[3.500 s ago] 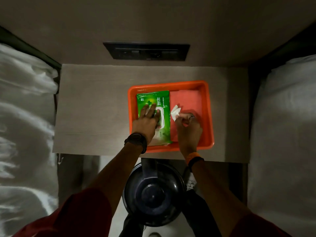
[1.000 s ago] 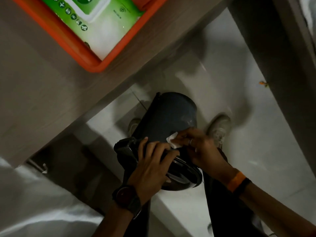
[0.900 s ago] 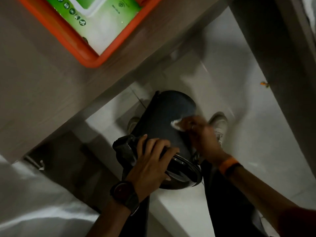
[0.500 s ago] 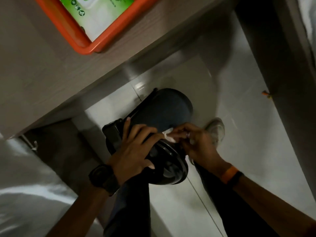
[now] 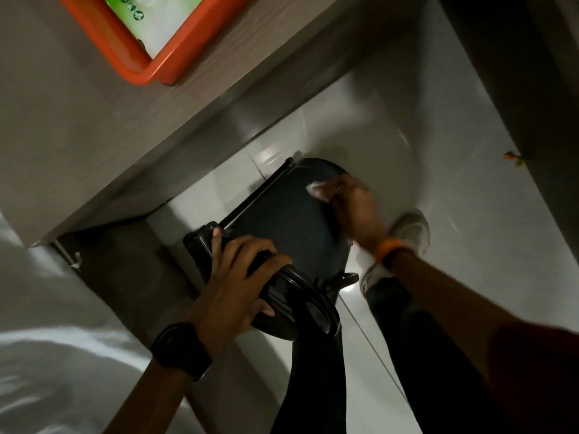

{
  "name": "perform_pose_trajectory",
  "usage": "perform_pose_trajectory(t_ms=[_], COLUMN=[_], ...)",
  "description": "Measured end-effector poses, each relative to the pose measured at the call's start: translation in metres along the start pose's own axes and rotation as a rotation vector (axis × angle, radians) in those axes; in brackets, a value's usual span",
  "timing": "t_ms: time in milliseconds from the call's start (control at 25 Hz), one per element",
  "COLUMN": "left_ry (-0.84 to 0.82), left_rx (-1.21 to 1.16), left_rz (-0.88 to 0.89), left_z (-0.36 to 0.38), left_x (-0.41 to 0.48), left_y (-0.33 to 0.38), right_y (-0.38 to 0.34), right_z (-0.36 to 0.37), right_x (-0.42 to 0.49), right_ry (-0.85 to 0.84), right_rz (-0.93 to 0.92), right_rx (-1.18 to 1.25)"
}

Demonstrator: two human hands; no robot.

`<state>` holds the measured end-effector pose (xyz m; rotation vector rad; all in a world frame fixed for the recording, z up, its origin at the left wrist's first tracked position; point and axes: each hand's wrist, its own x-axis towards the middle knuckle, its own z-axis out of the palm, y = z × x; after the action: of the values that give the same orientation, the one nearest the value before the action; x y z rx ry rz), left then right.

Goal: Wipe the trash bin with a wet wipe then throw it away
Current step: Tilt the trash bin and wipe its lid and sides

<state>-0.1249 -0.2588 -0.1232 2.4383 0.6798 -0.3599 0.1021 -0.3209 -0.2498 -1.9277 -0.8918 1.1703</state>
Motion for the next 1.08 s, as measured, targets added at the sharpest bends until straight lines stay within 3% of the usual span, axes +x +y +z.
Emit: perform_pose_trajectory(t_ms=[80,120,160,280,320,440,480,560,640,680,760,880,920,1000,1080], left_ry=[0.006,0.009,0.004,-0.032,-0.044,-0.092,-0.095,-0.108,-0.123,-0.147,-0.237,-0.240,-0.231,-0.221,-0.203], left_rx=[0.034,0.040,0.035,0.026,0.044,0.080,0.076,0.034,-0.002,0.012,0.075,0.127,0.129,0.101,-0.005], left_rz=[0.022,0.029,0.029,0.027,0.040,0.101,0.106,0.060,-0.011,-0.035,-0.071,-0.113,-0.119,-0.147,-0.186], left_z=[0.005,0.006,0.005,0.001,0.001,-0.002,-0.005,-0.014,-0.024,-0.028,-0.032,-0.033,-0.034,-0.037,-0.037], left_x=[-0.001,0.000,0.002,0.009,0.012,0.020,0.023,0.028,0.030,0.031,0.033,0.041,0.045,0.049,0.044], left_y=[0.003,0.003,0.003,-0.001,-0.001,0.000,-0.001,-0.006,-0.010,-0.009,-0.002,0.012,0.015,0.013,0.007], right_y=[0.026,0.033,0.027,0.006,0.003,0.020,0.024,0.011,-0.006,-0.002,0.017,0.049,0.050,0.033,0.004], right_z=[-0.013,-0.013,-0.010,0.011,0.011,-0.008,-0.012,-0.003,0.011,0.011,0.001,-0.018,-0.019,-0.018,-0.021], right_x=[0.035,0.041,0.041,0.023,0.027,0.063,0.060,0.031,-0.024,-0.043,-0.045,-0.025,-0.025,-0.036,-0.066], right_ry=[0.072,0.070,0.049,-0.085,-0.112,-0.025,-0.022,0.021,-0.056,-0.061,0.032,0.102,0.076,0.074,0.047], right_rz=[0.280,0.296,0.235,-0.258,-0.294,0.137,0.190,-0.031,-0.312,-0.369,-0.245,0.315,0.386,0.287,0.029], right_rx=[-0.270,-0.338,-0.369,-0.318,-0.315,-0.341,-0.384,-0.232,-0.067,-0.053,-0.080,-0.109,-0.108,-0.007,0.122])
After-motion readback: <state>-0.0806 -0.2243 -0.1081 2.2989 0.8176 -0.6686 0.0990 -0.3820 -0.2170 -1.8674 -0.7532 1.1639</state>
